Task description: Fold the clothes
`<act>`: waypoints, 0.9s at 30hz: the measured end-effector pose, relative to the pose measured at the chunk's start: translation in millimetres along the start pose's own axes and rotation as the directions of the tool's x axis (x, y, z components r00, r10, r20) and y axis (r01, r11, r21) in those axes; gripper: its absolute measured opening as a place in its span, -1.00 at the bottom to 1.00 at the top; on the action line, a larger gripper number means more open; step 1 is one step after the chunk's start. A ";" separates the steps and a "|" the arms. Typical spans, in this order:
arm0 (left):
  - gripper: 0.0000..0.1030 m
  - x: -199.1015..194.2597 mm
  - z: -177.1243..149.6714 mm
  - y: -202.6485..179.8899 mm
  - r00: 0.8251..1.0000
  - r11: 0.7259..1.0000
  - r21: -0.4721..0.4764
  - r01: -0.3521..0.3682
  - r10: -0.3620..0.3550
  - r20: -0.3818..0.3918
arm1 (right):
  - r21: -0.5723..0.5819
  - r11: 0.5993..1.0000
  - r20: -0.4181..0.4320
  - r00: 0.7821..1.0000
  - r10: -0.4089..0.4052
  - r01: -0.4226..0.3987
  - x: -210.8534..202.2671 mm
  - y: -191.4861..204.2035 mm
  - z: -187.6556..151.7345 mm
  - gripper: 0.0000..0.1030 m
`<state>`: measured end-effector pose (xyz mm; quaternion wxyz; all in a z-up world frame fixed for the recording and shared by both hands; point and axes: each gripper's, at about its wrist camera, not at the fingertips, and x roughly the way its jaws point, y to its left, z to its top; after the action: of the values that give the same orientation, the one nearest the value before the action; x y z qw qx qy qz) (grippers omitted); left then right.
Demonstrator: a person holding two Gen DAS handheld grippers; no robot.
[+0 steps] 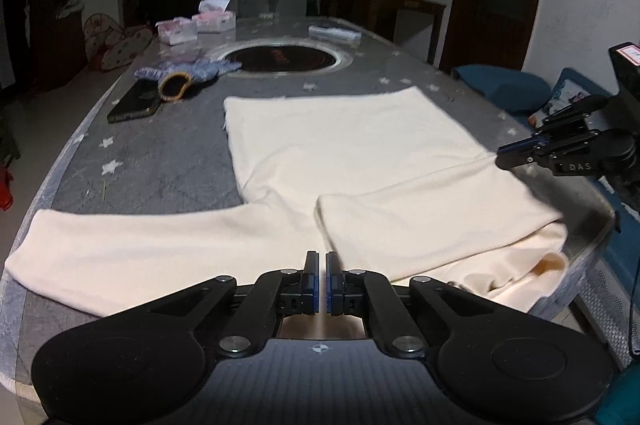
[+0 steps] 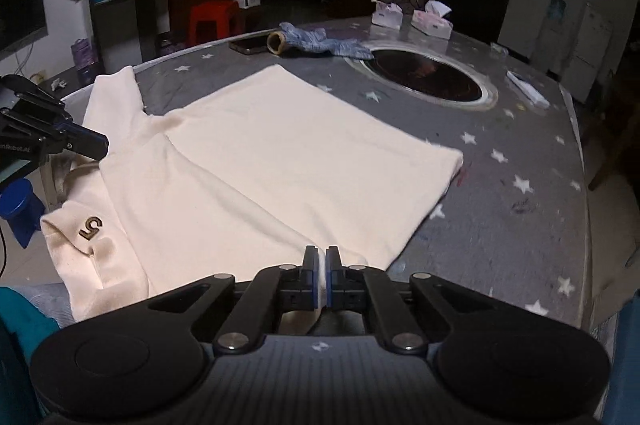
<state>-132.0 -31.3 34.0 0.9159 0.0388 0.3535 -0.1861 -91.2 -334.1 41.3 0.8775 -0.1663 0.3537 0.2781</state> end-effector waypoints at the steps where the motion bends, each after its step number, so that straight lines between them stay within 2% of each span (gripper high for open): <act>1: -0.93 -0.2 0.6 -0.2 1.000 1.000 -0.002 -0.002 0.002 0.000 | 0.002 1.000 -0.001 1.000 -0.004 0.004 1.6 0.0 -1.3 -0.89; 4: -0.90 -7.4 7.5 -2.4 0.999 1.000 -0.006 0.006 -0.005 0.034 | 0.018 1.000 0.020 1.000 -0.010 0.009 -2.9 -0.4 -0.8 -0.82; 7: -0.89 -6.4 14.5 -10.4 0.997 0.999 0.009 0.042 -0.042 0.059 | 0.033 0.999 0.051 0.999 0.001 -0.003 -15.0 1.3 0.7 -0.80; 13: -0.89 16.9 11.9 -22.1 0.995 0.995 0.024 0.092 -0.093 0.023 | 0.058 0.996 0.043 0.997 0.064 -0.067 -30.0 15.1 -12.6 -0.80; 18: -0.89 16.8 2.6 -11.3 0.996 0.996 -0.005 0.088 -0.088 0.005 | 0.056 0.997 -0.038 0.998 0.055 -0.053 -25.3 24.2 -35.0 -0.80; 23: -0.85 3.9 -1.8 0.2 0.998 0.997 -0.051 0.060 -0.059 0.027 | 0.078 0.995 0.031 0.998 0.054 -0.057 -33.4 19.8 -23.7 -0.76; 27: -0.85 0.6 -4.5 7.4 0.999 0.996 -0.086 0.030 -0.028 0.030 | 0.080 0.995 0.065 0.996 0.059 -0.064 -17.7 18.2 -10.6 -0.64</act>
<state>-131.7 -23.7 29.8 0.9189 -0.0088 0.3487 -0.1845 -118.3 -331.4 44.8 0.8852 -0.1103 0.3420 0.2953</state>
